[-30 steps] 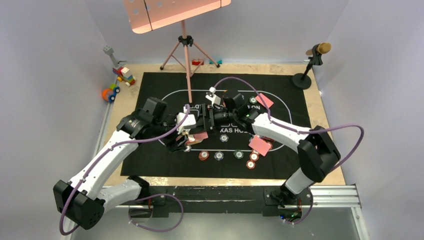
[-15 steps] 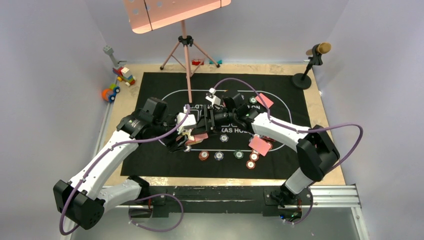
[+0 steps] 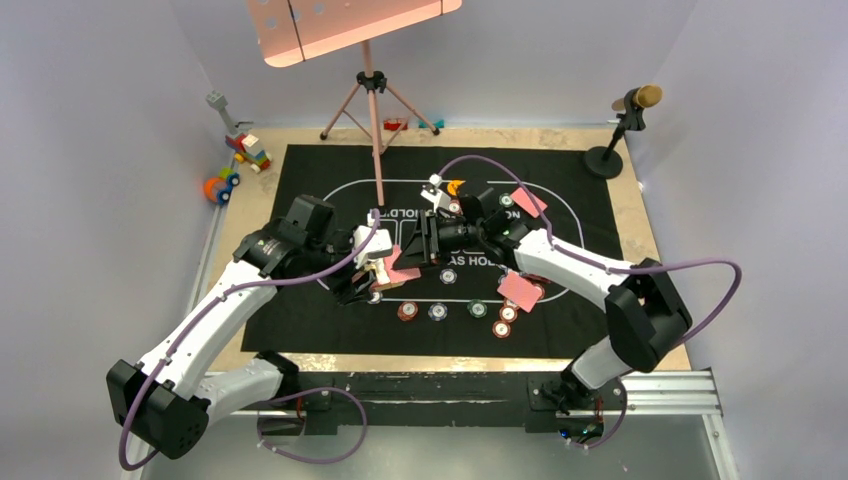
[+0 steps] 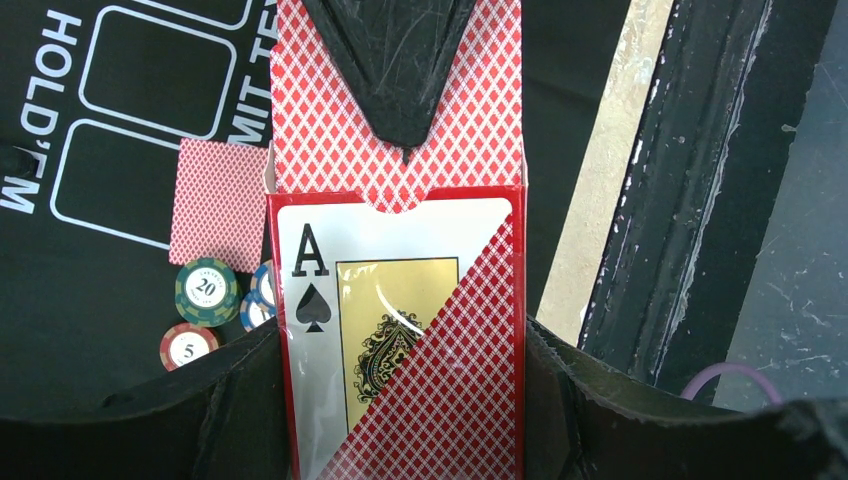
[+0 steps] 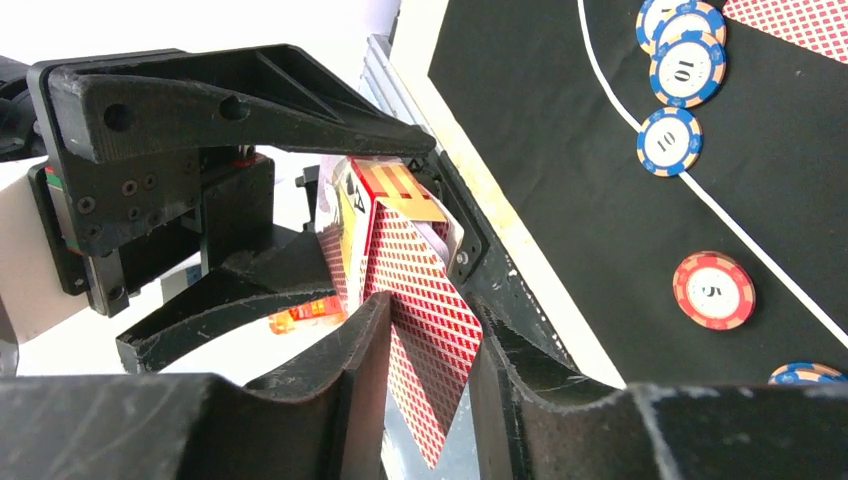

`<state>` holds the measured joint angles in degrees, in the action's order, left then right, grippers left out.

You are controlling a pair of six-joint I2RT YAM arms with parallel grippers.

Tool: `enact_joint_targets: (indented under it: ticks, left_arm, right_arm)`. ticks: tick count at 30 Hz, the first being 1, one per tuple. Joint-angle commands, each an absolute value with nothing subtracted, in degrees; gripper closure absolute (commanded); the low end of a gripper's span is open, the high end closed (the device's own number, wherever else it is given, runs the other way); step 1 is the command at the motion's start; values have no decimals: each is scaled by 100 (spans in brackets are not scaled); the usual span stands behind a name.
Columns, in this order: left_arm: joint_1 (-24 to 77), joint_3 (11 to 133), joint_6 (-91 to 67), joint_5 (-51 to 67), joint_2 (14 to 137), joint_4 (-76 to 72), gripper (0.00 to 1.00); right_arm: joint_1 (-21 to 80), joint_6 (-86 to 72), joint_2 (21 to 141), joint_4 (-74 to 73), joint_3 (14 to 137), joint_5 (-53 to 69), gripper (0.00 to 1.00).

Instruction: Distribute texas hold em gaming equipment

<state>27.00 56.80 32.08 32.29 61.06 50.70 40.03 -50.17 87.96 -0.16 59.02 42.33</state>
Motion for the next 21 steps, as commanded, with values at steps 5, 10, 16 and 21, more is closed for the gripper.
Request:
enact_joint_targets:
  ticks: [5, 10, 16, 21]
  left_arm:
    - [2688, 5907, 3160, 3399, 5977, 4805, 90]
    - [2688, 5906, 3155, 3403, 5979, 4799, 90]
    - [2689, 5906, 3155, 3410, 5980, 4803, 90]
    - [2687, 5880, 3164, 3393, 5965, 4801, 90]
  right_arm:
    - [3731, -4817, 8435, -151, 5724, 4340, 75]
    - [3469, -4703, 8253, -326, 5642, 4371, 79]
    - [3221, -4526, 8125, -564, 5690, 4405, 84]
    - [3064, -4461, 8061, -658, 5768, 4455, 95]
